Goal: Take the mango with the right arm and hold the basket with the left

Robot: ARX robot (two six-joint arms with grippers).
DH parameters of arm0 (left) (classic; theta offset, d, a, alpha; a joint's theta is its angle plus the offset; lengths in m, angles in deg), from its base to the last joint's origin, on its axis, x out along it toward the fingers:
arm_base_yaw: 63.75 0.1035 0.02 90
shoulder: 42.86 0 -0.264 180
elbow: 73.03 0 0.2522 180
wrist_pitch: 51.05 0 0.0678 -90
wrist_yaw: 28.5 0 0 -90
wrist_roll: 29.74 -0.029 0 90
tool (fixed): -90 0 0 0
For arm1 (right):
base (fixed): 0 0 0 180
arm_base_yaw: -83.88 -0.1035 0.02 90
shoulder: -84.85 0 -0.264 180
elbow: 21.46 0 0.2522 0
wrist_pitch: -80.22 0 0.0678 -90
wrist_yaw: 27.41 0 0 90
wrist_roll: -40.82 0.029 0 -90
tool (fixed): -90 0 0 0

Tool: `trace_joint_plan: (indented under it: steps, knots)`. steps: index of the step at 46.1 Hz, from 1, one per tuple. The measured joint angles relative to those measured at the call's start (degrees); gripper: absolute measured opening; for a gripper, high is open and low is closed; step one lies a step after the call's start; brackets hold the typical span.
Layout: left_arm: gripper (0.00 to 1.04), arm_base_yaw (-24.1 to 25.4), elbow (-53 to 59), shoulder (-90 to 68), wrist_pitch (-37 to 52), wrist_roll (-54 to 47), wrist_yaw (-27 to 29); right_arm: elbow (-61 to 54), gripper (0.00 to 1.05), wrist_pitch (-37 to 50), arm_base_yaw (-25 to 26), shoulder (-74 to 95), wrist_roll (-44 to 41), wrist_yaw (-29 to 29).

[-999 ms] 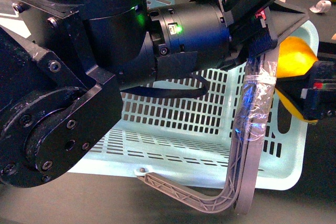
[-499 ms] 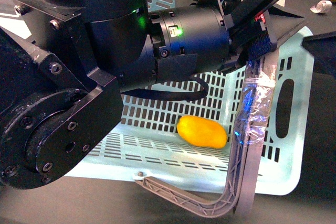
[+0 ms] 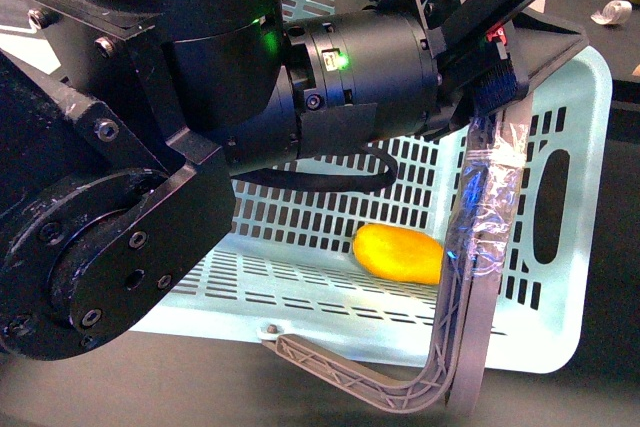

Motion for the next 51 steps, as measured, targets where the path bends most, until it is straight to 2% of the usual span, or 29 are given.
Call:
trace_joint_plan:
  steps: [12, 28, 30, 32, 35, 38, 41, 45, 51]
  knots:
    - [0.1, 0.0, 0.0, 0.0, 0.0, 0.0, 0.02, -3.19, 0.97, -17.66, -0.39, -21.16, 0.87, -3.34]
    - [0.1, 0.02, 0.0, 0.0, 0.0, -0.07, 0.07, -3.37, 0.97, -18.47, -0.68, -24.13, 0.87, -3.23]
    - [0.1, 0.0, 0.0, 0.0, 0.0, -0.11, 0.04, -5.31, 0.92, -12.55, -0.37, -23.56, -1.07, -0.66]
    - [0.1, 0.0, 0.0, 0.0, 0.0, -0.15, 0.04, -8.74, 0.83, -2.97, -0.46, -23.91, -5.66, 1.14]
    - [0.1, -0.04, 0.0, 0.0, 0.0, -0.13, -0.11, -10.14, 0.71, 2.4, -1.4, -25.64, -10.08, 1.14]
    - [0.1, -0.04, 0.0, 0.0, 0.0, 0.15, -0.07, -10.14, 0.58, 1.77, -2.4, -28.44, -12.28, 0.09]
    - [0.1, -0.04, 0.0, 0.0, 0.0, 0.22, 0.04, -10.14, 0.46, -0.5, -6.21, -30.97, -13.27, -5.44]
    - [0.1, -0.04, 0.0, 0.0, 0.0, 0.04, 0.02, -10.14, 0.31, -2.67, -8.63, -33.16, -13.99, -5.7]
    - [0.1, -0.04, 0.0, 0.0, 0.0, 0.22, 0.02, -10.14, 0.1, -5.49, -8.9, -35.98, -14.36, -6.19]
